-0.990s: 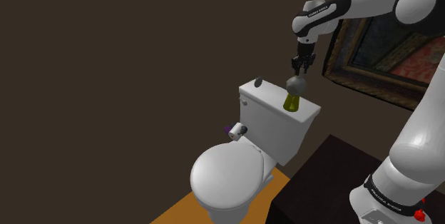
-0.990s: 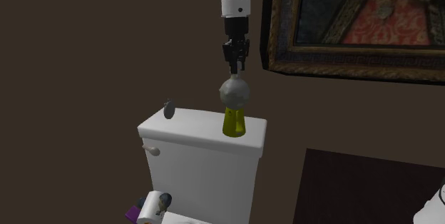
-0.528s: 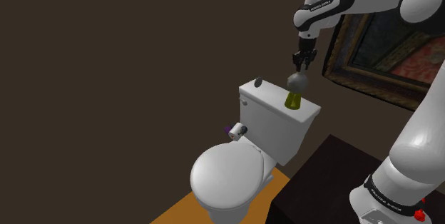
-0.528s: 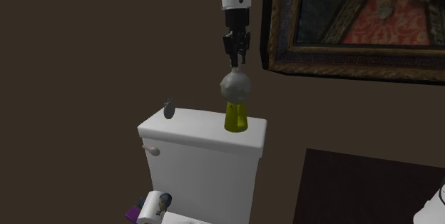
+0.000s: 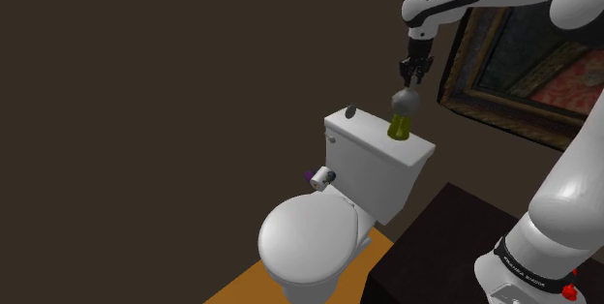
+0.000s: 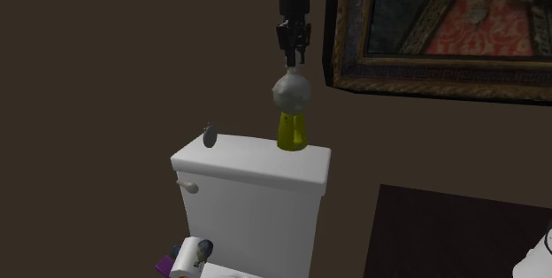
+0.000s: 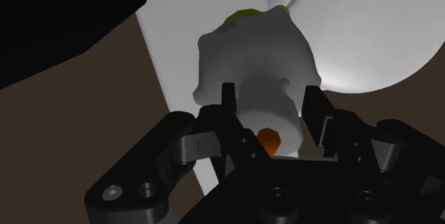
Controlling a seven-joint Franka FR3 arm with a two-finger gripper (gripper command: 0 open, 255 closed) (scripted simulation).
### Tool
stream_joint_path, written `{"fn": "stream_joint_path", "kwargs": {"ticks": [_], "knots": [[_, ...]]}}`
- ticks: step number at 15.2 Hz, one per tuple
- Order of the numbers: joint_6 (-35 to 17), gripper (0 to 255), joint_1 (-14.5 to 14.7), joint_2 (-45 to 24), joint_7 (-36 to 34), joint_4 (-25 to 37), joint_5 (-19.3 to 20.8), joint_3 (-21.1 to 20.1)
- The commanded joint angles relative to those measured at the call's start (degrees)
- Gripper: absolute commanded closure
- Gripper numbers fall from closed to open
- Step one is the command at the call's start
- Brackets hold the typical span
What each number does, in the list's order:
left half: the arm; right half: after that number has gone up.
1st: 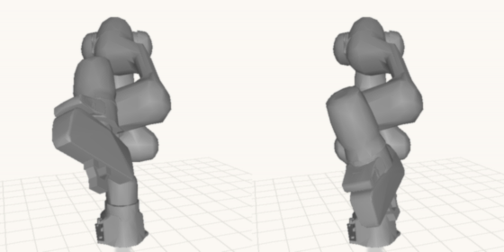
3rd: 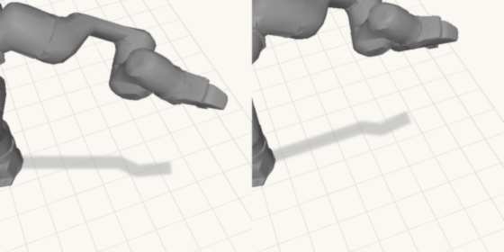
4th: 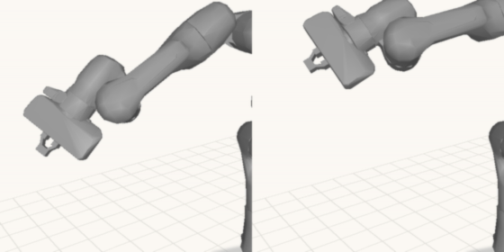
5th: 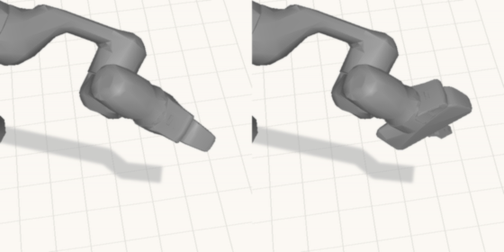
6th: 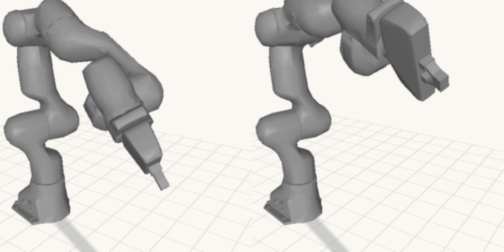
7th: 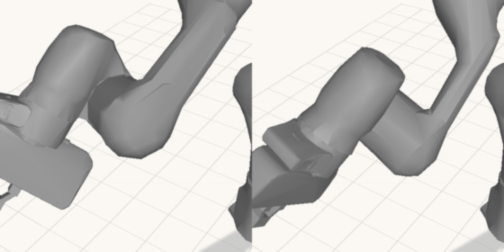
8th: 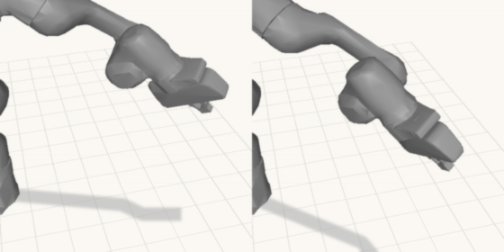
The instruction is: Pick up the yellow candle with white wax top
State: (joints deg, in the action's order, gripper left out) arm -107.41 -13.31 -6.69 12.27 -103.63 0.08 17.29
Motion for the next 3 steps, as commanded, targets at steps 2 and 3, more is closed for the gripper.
{"fn": "stream_joint_path", "kwargs": {"ticks": [2, 3], "knots": [[1.7, 255, 0.0, 0.3, -0.1, 1.5, 0.1, 0.0], [1.7, 255, 0.0, 0.3, -0.1, 1.5, 0.1, 0.0]]}}
